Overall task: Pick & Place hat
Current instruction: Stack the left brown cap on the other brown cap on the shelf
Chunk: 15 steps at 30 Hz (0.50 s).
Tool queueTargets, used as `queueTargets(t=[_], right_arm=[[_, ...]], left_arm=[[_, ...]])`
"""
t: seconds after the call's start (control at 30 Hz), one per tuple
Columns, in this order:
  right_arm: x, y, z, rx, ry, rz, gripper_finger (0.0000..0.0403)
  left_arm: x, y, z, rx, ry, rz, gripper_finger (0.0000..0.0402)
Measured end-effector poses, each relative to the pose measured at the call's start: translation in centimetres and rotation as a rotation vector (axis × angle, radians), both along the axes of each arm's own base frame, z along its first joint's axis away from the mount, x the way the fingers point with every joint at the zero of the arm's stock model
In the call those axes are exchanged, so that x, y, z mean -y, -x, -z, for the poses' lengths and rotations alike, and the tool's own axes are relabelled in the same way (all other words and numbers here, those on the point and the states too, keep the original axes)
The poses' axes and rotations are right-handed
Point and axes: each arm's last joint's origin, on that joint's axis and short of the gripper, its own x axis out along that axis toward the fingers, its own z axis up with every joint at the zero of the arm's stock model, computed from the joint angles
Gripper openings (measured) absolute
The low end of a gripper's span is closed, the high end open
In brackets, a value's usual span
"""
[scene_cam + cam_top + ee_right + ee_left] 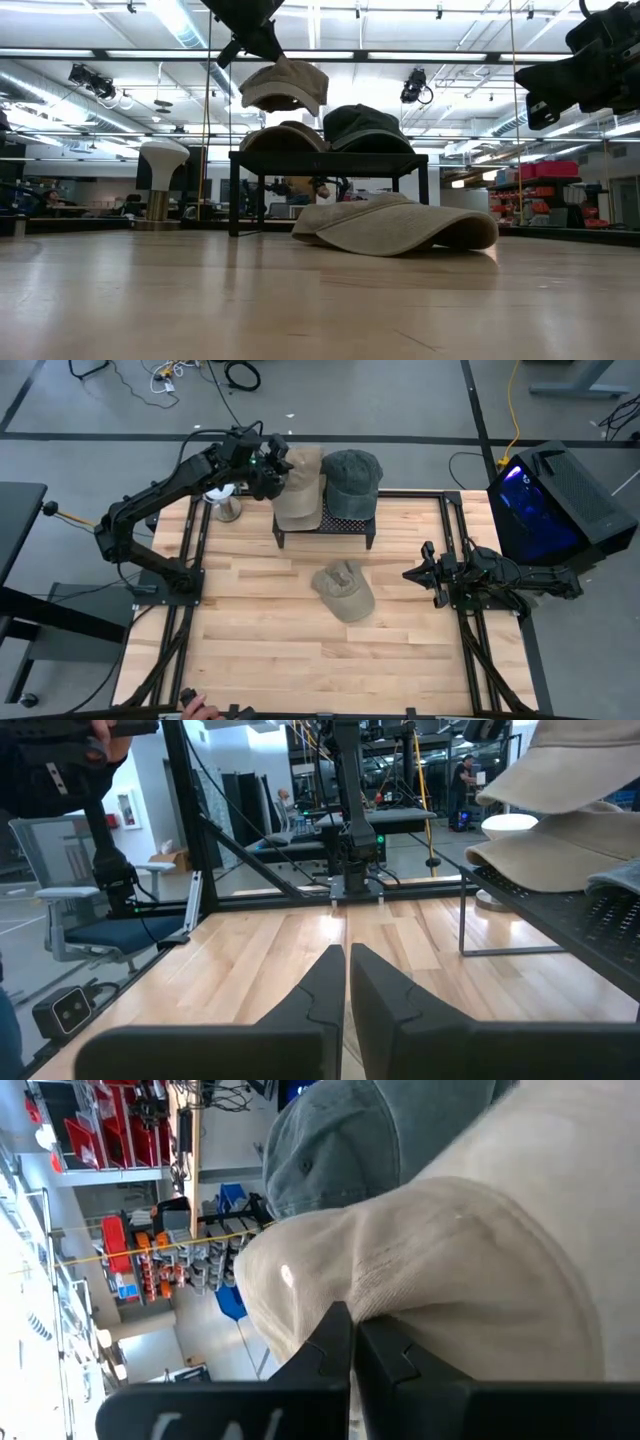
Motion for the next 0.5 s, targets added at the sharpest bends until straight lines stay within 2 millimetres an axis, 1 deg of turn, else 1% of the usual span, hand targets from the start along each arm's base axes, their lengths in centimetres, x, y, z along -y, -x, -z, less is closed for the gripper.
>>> queueTargets(t=[0.5], right_arm=[[0.0,0.0,0.0,0.0,0.0,0.0,0.0025]], left_arm=[[-0.18,-0.29,0.34,-0.008,0.01,-0.001,0.0002]])
